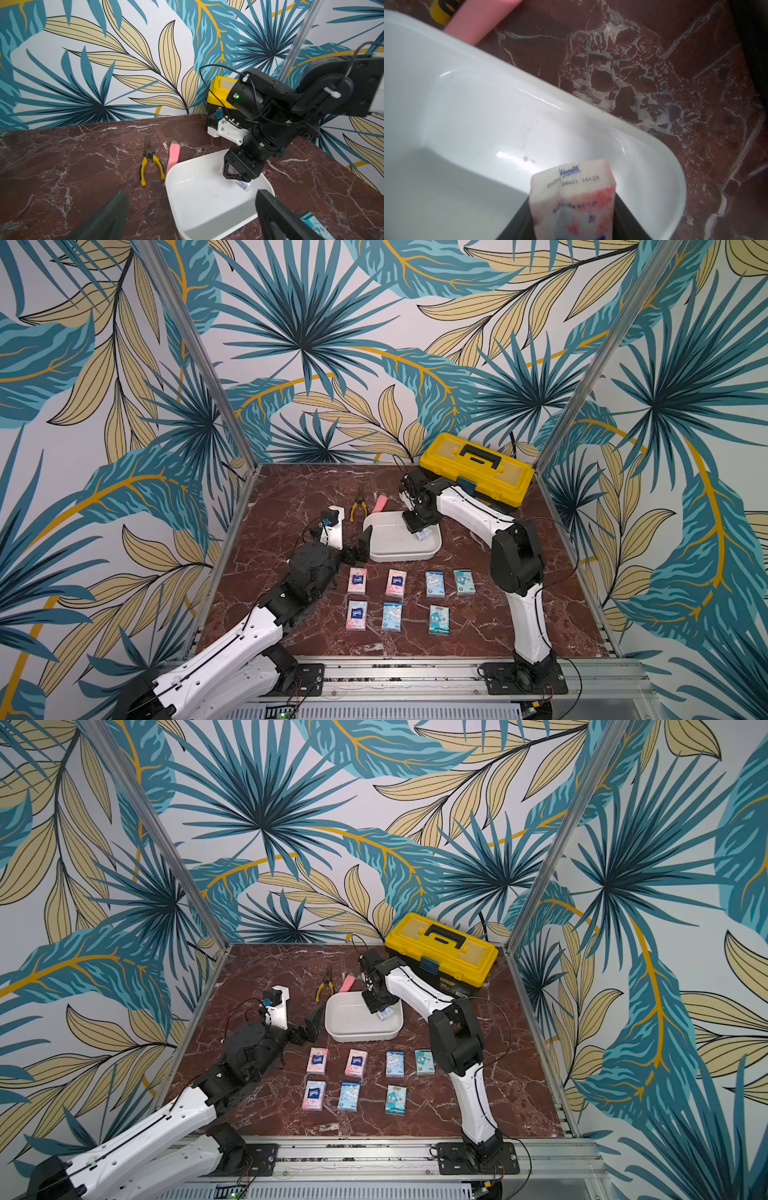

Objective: Take the pocket tissues out of the storage box
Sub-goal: Pick up the pocket tissues from the storage box, then place the pocket tissues at the center of the board.

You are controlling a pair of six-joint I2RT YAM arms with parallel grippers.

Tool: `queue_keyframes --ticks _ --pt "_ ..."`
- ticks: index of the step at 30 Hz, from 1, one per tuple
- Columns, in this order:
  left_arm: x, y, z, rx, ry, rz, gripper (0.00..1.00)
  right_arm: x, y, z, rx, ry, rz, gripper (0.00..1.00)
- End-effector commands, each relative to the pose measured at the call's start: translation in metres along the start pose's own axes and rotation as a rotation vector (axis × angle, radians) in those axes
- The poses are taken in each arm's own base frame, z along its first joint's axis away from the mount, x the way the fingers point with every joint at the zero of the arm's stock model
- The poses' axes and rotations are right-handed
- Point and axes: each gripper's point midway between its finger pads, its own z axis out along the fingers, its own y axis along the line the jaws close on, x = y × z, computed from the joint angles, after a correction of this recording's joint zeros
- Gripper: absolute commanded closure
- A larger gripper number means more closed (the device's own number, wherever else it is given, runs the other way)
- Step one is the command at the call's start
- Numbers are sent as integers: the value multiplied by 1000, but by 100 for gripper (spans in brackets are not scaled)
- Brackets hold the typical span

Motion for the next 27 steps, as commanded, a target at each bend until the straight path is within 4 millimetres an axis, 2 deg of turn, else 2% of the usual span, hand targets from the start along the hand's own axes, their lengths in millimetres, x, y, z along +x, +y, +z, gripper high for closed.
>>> queue_keyframes --ticks 1,6,11,18,27 --pt "5 2 -3 2 15 46 0 10 -1 -22 -8 -6 77 49" --pt "2 -5 -3 35 21 101 0 18 -8 -51 14 -47 160 49" --pt "0 -10 -3 66 15 118 0 42 -13 -77 22 -67 241 49" --pt "1 -10 0 64 9 121 0 91 -17 -103 27 -66 351 49" --pt "2 -10 9 50 -8 94 0 161 -18 -111 23 -14 472 49"
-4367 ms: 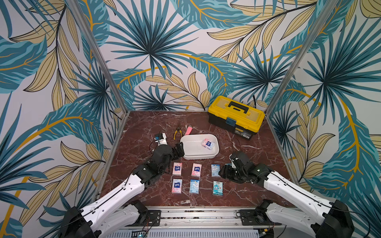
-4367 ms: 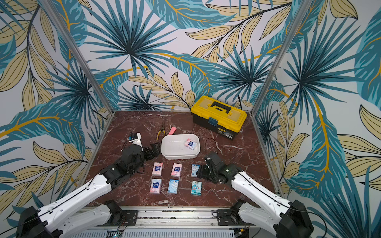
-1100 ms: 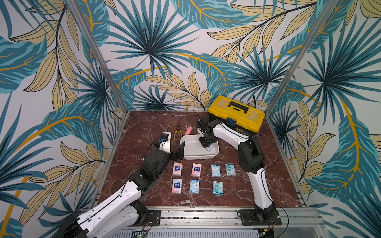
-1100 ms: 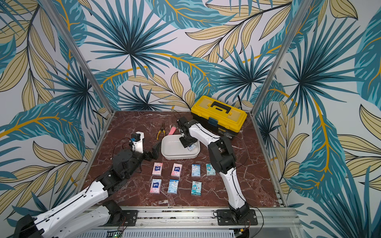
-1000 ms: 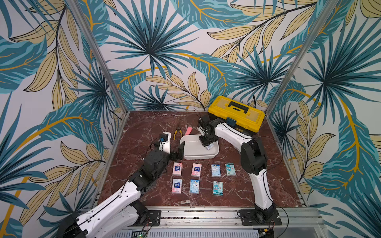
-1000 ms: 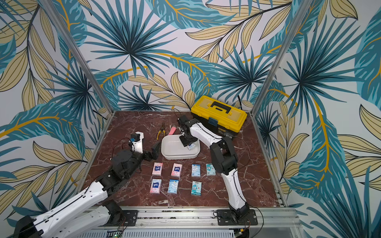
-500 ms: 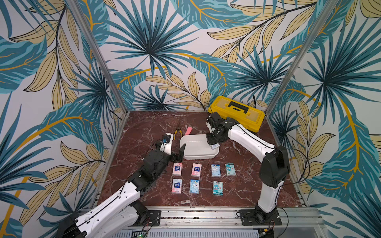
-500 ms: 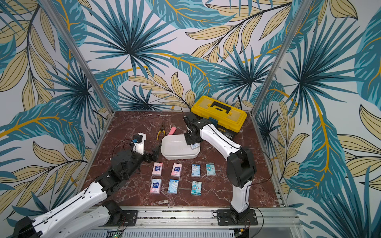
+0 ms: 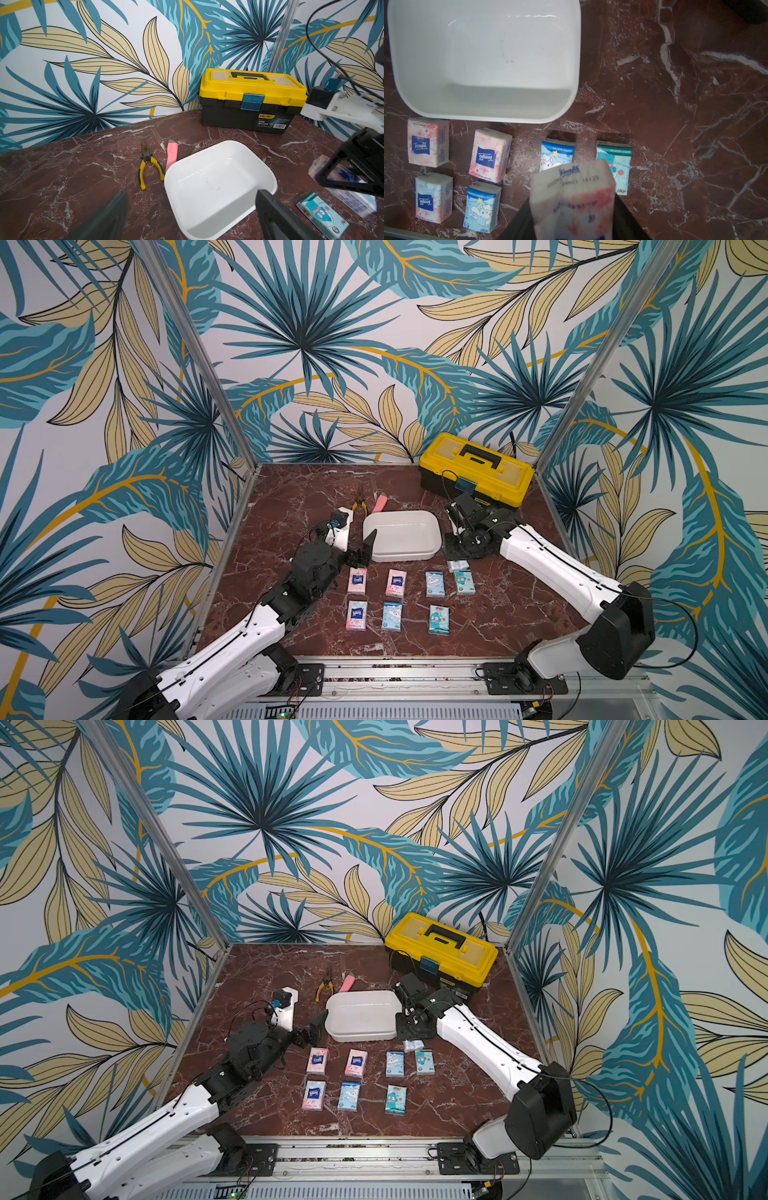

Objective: Take the pocket tissues out of the storage box
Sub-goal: Place the pocket tissues at the center of the board.

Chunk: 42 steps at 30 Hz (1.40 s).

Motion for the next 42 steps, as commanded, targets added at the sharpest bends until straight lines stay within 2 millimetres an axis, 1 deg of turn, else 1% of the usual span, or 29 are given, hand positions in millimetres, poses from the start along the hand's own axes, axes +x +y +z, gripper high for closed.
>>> queue_keyframes --ticks 1,8,13,17,20,31,37,42 --pt "-6 2 3 -10 -33 -15 0 28 -12 0 24 46 69 49" --pt "0 5 7 -30 -32 -30 0 69 -30 8 53 98 118 49" --pt "3 6 7 -35 -26 -45 0 96 -42 18 82 142 140 49" --pt "5 7 6 -38 -24 -53 0 113 -48 27 95 169 154 49" --pt "6 8 5 -41 -21 -57 0 123 -50 33 97 183 162 49" --pt "9 11 4 -56 -20 -71 0 145 -49 62 79 225 187 49" --pt "8 12 3 -60 -23 -78 0 149 -53 71 101 220 190 49" --pt "8 12 3 -65 -23 -79 0 151 -57 76 121 219 192 48"
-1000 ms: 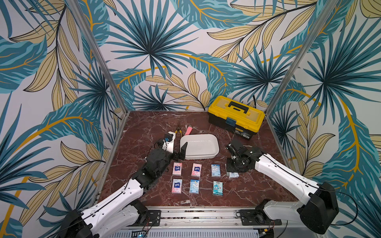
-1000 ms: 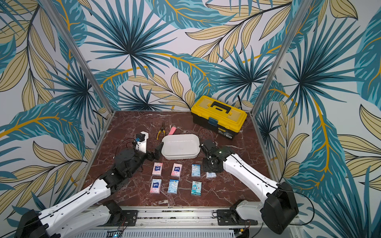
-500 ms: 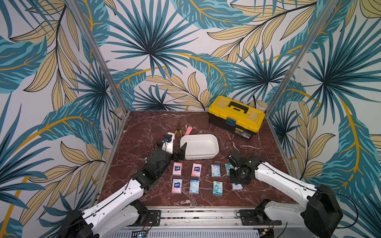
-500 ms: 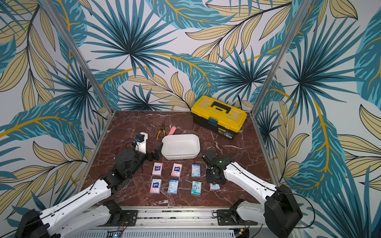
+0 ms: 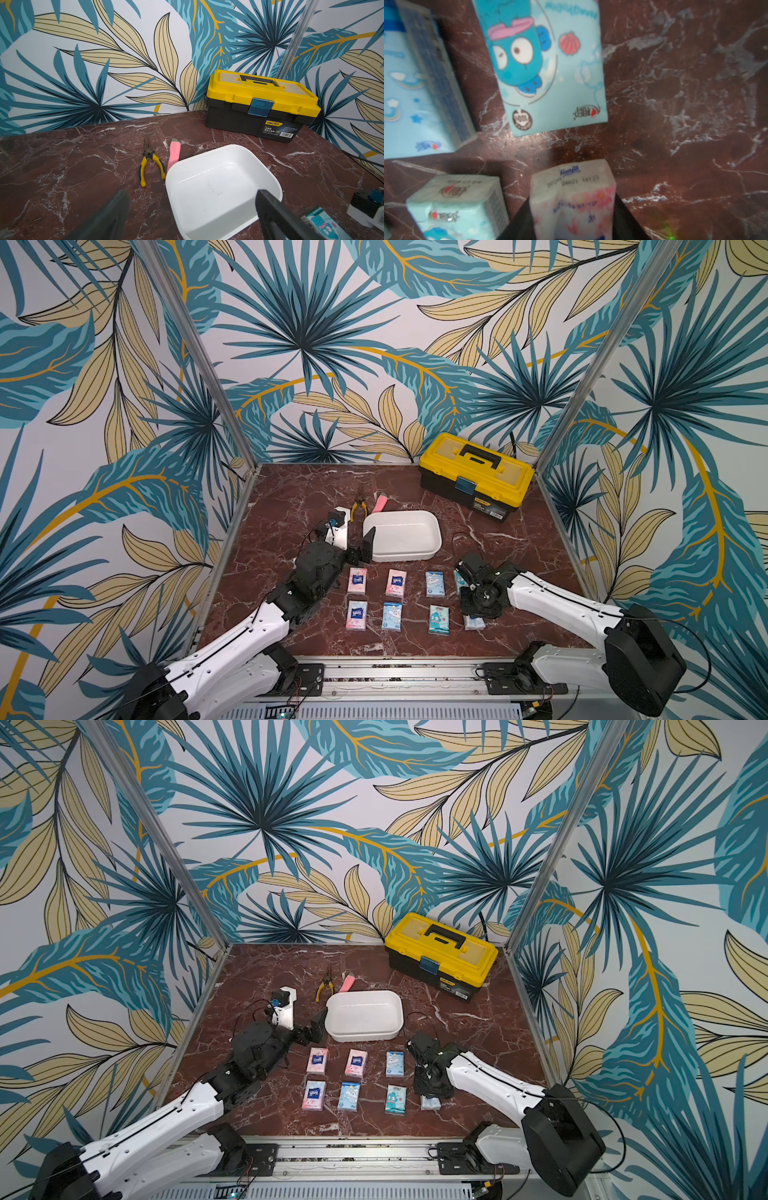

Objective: Take the pocket tissues out of the storage box
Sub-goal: Place the pocket tissues at the center of the board.

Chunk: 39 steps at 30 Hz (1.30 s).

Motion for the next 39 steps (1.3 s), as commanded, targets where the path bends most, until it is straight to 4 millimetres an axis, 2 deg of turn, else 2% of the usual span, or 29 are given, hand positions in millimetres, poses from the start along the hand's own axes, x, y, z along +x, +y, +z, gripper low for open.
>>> queue_keyframes --ticks 1,8,21,31,39 --pt "1 5 -2 -15 -11 -10 0 1 -5 7 28 -5 7 48" --pt "2 5 -3 -18 -8 -15 0 2 -6 13 45 10 -10 47" --pt "-1 9 -6 -37 -17 -21 0 -1 -3 6 26 -11 -1 35" --pt "-9 24 -10 -118 -50 -33 0 -20 -3 -24 33 -96 -20 21" --pt "-20 42 -19 -217 -88 -28 0 -55 2 -73 50 -232 -80 12"
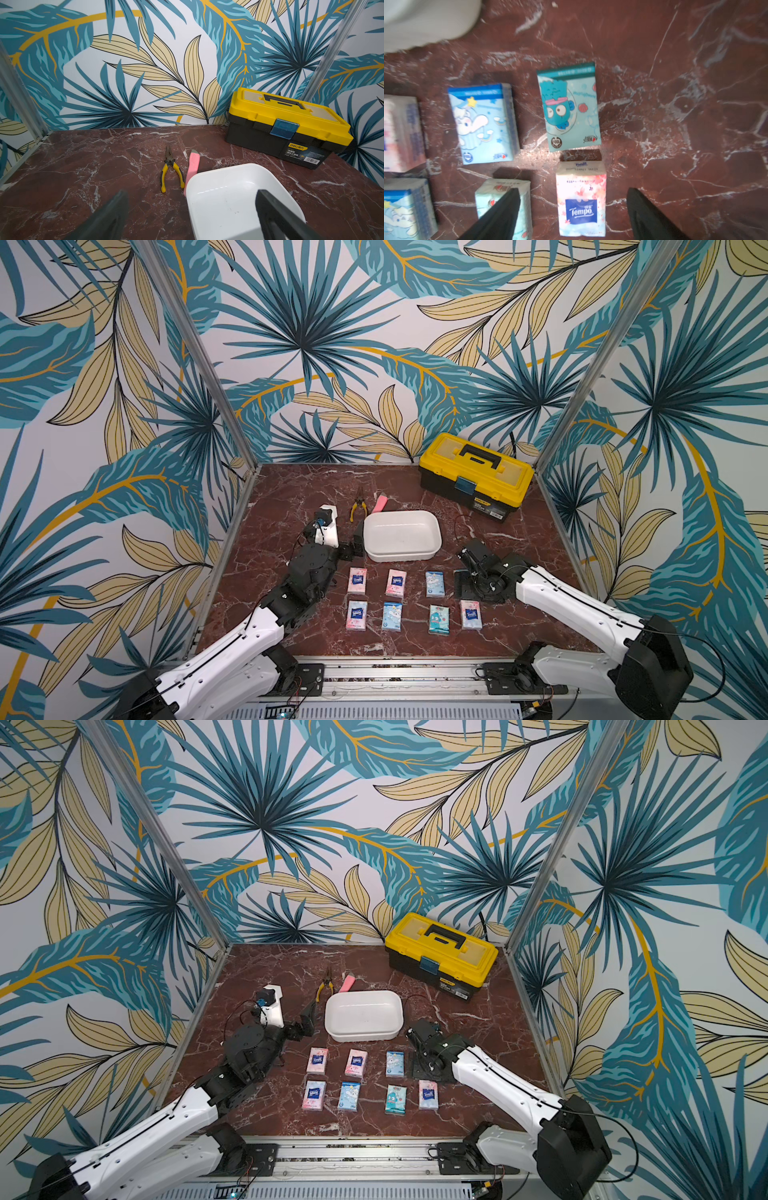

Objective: Take the pocket tissues out of the storage box
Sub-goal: Place the pocket tissues at the center of the board, then reset both arms

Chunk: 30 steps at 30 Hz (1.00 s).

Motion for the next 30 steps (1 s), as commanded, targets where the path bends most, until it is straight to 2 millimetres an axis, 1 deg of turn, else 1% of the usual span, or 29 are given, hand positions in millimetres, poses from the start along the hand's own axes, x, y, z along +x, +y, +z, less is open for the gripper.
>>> queue_keyframes --ticks 1,7,11,14,17,24,30 --pt "1 17 -4 -72 -8 15 0 -17 -9 -22 56 -66 -61 11" --pt "-2 35 -3 -139 -13 -8 0 -63 -14 -62 94 -232 -108 1" --pt "-3 48 -2 -177 -14 -17 0 -88 -25 -84 156 -326 -146 1" --pt "-4 56 -2 -201 -14 -19 0 -103 -37 -95 204 -371 -163 1" --pt "-5 64 -1 -218 -15 -24 0 -113 -49 -101 236 -406 -153 1" --pt "-7 80 2 -246 -15 -38 0 -129 -79 -102 267 -494 -73 1" --pt "-4 87 2 -262 -6 -45 0 -143 -104 -95 301 -576 -20 1"
